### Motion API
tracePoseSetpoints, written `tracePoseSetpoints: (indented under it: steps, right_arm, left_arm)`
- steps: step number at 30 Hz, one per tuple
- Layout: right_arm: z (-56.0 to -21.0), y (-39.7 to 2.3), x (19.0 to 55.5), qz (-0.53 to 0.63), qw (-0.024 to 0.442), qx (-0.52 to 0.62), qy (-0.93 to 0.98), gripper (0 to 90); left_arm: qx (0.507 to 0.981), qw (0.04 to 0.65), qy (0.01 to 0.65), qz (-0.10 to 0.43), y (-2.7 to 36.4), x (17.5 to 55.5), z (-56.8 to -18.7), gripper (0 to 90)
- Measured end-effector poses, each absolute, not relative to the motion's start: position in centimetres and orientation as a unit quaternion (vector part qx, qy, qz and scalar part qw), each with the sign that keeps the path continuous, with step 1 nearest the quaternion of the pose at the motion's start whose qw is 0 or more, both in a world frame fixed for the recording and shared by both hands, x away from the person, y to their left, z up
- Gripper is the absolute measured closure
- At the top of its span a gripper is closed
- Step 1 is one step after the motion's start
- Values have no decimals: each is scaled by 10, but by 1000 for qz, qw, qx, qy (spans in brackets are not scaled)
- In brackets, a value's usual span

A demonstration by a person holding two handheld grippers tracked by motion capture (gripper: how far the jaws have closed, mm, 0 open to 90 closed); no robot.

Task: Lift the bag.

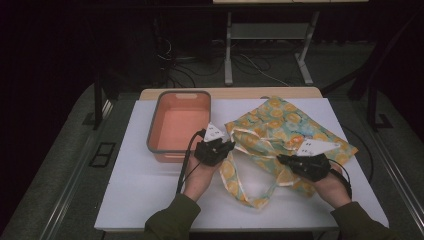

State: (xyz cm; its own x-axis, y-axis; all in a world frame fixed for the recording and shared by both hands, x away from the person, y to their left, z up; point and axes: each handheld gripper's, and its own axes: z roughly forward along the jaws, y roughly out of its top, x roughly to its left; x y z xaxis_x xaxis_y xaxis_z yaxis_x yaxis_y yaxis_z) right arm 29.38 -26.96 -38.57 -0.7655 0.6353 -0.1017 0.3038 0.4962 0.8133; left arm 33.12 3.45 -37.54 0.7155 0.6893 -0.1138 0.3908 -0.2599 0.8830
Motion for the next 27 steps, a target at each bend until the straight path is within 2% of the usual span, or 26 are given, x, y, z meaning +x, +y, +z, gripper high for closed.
tracePoseSetpoints:
  steps: [6,12,20,27]
  right_arm:
    - [-346,-274,293,472,239,267,806,890]
    - [-325,-271,293,486,260,253,795,889]
    - [-351,-296,341,450,266,325,788,889]
    - [-383,-318,378,411,249,387,787,889]
  left_arm:
    - [757,537,331,168,41,326,-340,895]
    - [747,548,332,178,39,329,-333,895]
    - [744,528,366,186,18,363,-355,892]
    - [761,493,373,195,-25,386,-379,890]
